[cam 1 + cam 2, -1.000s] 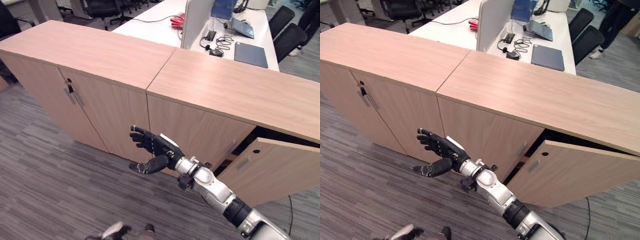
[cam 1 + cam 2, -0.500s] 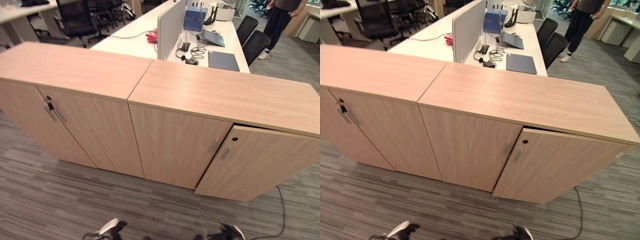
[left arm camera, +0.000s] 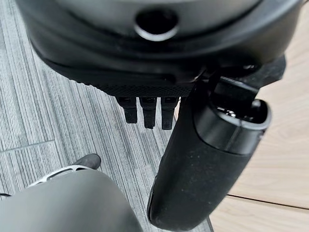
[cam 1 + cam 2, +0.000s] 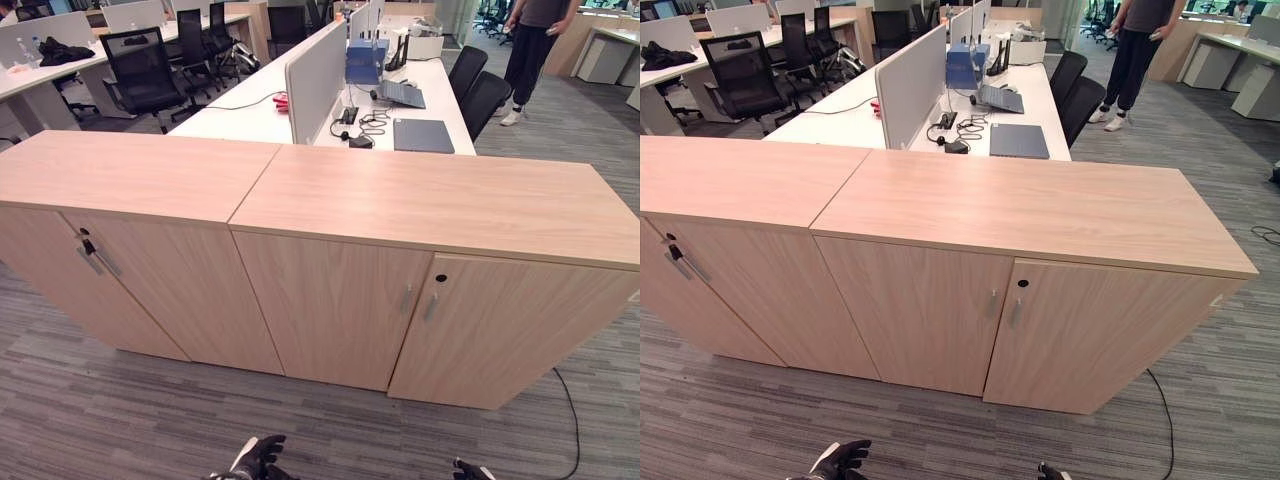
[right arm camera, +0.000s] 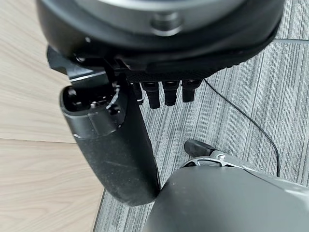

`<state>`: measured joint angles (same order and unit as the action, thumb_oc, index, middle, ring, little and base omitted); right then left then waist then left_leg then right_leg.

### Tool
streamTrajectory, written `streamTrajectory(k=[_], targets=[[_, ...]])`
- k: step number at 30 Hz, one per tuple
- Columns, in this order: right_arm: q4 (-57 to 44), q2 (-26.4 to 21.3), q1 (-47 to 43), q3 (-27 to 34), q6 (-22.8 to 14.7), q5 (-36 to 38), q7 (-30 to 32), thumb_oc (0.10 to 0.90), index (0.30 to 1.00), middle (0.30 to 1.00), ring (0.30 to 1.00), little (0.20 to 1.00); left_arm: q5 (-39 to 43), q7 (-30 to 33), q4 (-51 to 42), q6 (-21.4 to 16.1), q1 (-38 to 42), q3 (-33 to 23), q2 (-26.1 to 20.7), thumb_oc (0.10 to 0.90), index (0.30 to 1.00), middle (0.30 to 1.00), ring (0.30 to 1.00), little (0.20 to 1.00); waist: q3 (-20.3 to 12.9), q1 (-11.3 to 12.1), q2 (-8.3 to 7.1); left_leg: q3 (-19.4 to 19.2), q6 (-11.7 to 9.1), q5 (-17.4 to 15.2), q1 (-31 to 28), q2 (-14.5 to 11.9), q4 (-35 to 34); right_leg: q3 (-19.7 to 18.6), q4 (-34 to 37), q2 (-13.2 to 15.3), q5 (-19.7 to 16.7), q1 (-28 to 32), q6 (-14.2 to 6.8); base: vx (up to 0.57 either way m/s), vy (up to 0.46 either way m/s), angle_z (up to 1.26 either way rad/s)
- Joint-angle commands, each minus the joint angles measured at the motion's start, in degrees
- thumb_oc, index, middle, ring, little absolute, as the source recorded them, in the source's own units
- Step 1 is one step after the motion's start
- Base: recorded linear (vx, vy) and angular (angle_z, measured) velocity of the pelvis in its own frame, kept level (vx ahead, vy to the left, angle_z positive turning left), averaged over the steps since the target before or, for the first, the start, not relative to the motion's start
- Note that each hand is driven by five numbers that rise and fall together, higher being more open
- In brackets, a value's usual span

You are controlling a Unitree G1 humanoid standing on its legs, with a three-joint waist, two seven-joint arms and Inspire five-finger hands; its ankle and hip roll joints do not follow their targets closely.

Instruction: Put the empty folder in the office cabinet

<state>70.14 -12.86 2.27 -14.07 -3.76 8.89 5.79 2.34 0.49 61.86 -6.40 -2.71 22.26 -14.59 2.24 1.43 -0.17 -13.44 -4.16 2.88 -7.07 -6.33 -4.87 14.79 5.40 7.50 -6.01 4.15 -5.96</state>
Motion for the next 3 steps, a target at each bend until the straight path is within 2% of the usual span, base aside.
streamTrajectory(k=[1,3], targets=[[2.5,-1.6,-4.0,-3.0,-0.7,-2.5,-0.2,0.8,0.9,0.9,0.9,0.9,3.2,-1.9,0.9,-2.2,3.4,1.2,3.6,0.8,0.9,0.9,0.9,0.9,2.2,-0.6,-0.13,0.2,0.4,-4.3,-1.4,2.1,-0.1,0.9,-0.9,3.4,4.9,3.0,-4.5,0.04,-0.052,-0.1],[2.7,-1.6,-4.3,-2.9,-0.8,-2.0,-0.3,0.8,0.9,0.9,0.9,0.9,4.9,-2.6,1.2,-2.2,3.7,1.3,4.0,0.8,0.9,0.9,0.9,0.9,2.1,-1.0,-0.09,0.1,0.3,-4.3,-1.6,1.9,-0.1,0.9,-0.9,3.1,5.1,3.2,-4.2,0.05,-0.044,-0.08]])
